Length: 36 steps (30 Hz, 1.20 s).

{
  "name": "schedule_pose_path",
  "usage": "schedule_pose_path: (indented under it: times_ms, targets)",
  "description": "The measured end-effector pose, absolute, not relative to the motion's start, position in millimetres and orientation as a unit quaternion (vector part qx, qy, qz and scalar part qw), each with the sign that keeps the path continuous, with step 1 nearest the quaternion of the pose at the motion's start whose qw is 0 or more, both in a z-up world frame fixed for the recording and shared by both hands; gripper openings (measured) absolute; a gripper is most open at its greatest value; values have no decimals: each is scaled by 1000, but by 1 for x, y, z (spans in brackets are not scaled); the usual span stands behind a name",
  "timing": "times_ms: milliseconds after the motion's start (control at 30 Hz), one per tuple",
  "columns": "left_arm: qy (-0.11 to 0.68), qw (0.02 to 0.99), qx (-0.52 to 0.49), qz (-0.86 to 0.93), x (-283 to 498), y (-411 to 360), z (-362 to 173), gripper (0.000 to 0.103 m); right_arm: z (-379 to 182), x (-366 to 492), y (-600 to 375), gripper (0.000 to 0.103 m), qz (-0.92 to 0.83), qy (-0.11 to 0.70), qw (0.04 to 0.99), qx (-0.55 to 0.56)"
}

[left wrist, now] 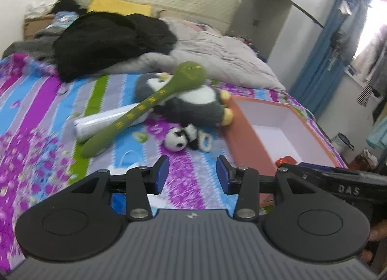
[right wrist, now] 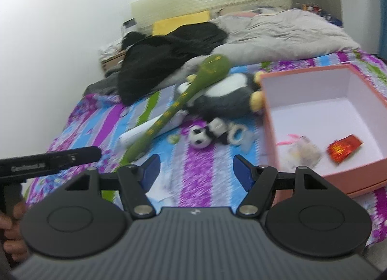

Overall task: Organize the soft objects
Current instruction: 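Move both open tools back over the white tissue and blue mask, then grasp the white tissue with left tool while right tool grasps blue face mask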

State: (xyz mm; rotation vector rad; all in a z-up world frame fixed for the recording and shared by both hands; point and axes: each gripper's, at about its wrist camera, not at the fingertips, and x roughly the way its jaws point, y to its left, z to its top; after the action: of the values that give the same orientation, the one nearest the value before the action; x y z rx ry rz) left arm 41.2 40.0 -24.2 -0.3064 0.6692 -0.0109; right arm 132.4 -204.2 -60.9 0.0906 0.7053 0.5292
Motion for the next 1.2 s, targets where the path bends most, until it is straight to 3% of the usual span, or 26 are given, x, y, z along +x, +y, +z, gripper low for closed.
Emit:
schedule_pose_path:
  times_ms: [500, 1200]
  targets:
    - [360, 909, -204, 56, 14, 64, -88, 49, -107, 98, -159, 69, 302, 393, 868, 14]
    - [389, 885, -242, 85, 82, 134, -142, 47, -162, 151, -94, 68, 342, 461, 818, -26]
